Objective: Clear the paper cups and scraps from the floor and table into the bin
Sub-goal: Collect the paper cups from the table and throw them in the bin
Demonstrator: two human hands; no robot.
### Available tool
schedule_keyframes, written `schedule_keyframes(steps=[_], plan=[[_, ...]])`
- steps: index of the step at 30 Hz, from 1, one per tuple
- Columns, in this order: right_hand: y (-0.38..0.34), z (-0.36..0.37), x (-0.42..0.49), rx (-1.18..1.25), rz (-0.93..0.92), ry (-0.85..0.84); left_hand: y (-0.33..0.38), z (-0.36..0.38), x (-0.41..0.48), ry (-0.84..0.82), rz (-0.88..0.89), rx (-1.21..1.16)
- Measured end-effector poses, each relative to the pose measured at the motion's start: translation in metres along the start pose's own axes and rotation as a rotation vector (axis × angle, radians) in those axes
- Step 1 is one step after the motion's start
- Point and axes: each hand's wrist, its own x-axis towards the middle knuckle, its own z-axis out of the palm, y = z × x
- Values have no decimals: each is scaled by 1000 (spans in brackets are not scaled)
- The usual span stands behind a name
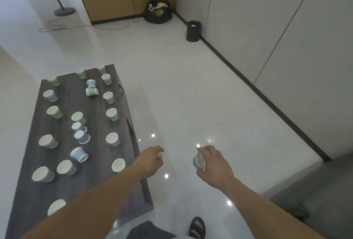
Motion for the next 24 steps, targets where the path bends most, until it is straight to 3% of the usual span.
schedule_keyframes(steps=[12,24], plan=[[88,-74,166,-4,74,8,74,-30,209,-10,111,31],[120,-173,413,-66,122,-27,134,-148,447,31,107,5]])
